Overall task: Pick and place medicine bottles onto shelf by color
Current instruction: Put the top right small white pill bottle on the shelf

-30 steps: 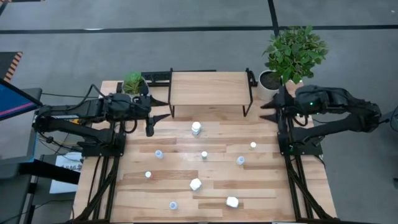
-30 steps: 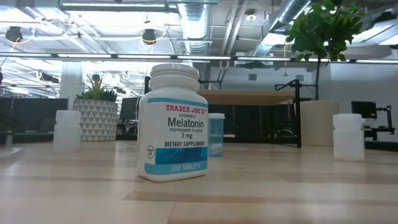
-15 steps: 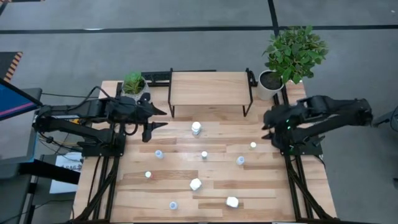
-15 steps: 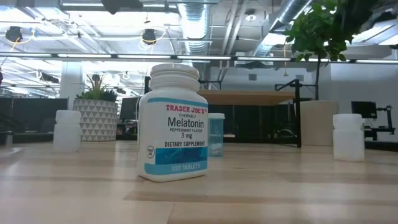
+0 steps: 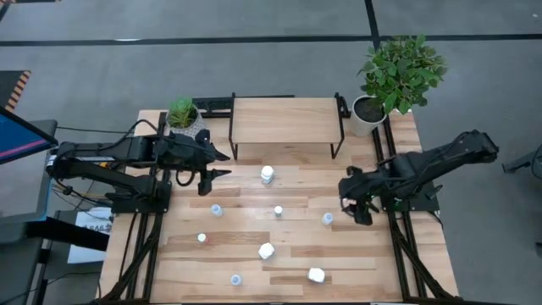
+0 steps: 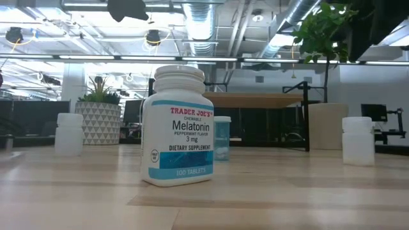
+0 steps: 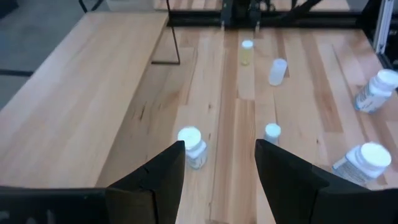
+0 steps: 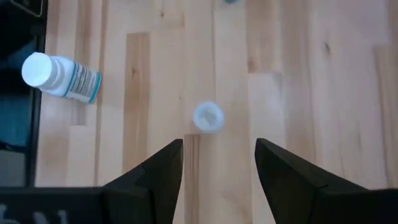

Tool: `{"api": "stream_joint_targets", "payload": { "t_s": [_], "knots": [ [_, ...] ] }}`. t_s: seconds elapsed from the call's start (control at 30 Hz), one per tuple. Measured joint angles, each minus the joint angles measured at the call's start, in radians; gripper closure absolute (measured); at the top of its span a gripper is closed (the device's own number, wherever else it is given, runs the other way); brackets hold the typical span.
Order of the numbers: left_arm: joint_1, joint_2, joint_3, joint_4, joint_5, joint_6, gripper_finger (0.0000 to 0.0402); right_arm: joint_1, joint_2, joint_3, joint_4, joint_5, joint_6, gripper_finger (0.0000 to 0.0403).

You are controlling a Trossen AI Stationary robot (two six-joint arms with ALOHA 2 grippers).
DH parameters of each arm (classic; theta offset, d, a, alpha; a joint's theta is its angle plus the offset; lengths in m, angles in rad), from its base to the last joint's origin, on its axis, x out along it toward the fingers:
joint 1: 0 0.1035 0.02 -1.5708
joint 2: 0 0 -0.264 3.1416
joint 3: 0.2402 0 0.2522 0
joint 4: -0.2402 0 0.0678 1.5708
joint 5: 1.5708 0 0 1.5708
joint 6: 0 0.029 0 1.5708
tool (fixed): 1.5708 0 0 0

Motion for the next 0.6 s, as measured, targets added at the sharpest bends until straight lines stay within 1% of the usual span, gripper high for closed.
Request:
{"api": "stream_joint_targets", "payload": {
  "t_s": [0.07, 0.23, 0.43, 0.6],
  "knots": [
    [0.0, 0.007, 0.0, 0.0, 0.0, 0.0, 0.0216, 0.016, 0.032, -0.009, 0.045, 0.001, -0.047, 0.0178],
    [0.0, 0.026, 0.001, -0.005, 0.0, 0.0, 0.0216, 0.04, 0.154, -0.01, 0.06, 0.002, -0.122, 0.0176],
    [0.0, 0.042, 0.0, -0.027, 0.0, 0.0, 0.0216, 0.044, 0.298, -0.008, 0.086, 0.003, -0.135, 0.0177],
    [0.0, 0.049, 0.0, -0.019, -0.001, 0.0, 0.0216, 0.044, 0.366, 0.006, 0.103, 0.004, -0.135, 0.0177]
  ]
}}
